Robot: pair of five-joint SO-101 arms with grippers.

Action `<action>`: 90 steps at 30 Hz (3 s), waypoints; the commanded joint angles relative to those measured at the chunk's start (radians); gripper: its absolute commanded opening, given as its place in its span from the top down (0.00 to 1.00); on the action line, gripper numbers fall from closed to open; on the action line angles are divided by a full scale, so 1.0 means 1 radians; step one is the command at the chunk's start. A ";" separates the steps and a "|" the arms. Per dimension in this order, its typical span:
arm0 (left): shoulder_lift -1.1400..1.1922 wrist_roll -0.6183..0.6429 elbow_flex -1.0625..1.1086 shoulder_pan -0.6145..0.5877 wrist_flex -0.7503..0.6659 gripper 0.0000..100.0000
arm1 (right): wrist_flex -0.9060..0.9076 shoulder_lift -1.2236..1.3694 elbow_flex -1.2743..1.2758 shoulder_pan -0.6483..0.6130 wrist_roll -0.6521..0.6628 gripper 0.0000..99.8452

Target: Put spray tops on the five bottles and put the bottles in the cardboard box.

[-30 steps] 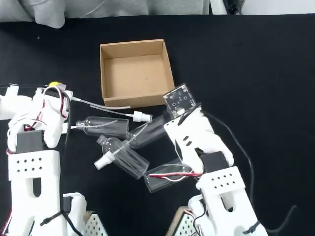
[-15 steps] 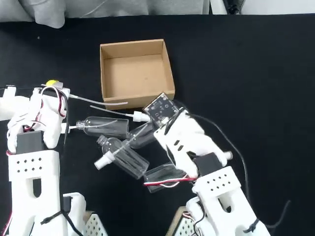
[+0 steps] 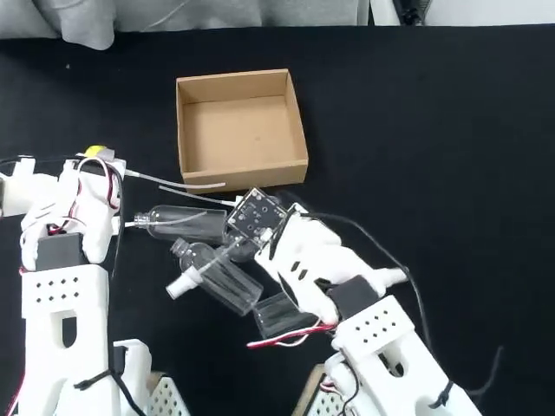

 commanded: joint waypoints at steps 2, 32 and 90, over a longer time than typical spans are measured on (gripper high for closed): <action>-0.029 0.002 -0.019 0.001 -0.015 0.97 | -0.029 -0.028 -0.002 -0.041 0.011 0.88; -0.348 -0.026 0.028 0.061 0.106 0.97 | -0.106 -0.027 0.058 -0.052 0.011 0.88; -0.390 -0.084 0.150 0.108 0.041 0.97 | -0.104 -0.024 0.062 -0.086 0.051 0.88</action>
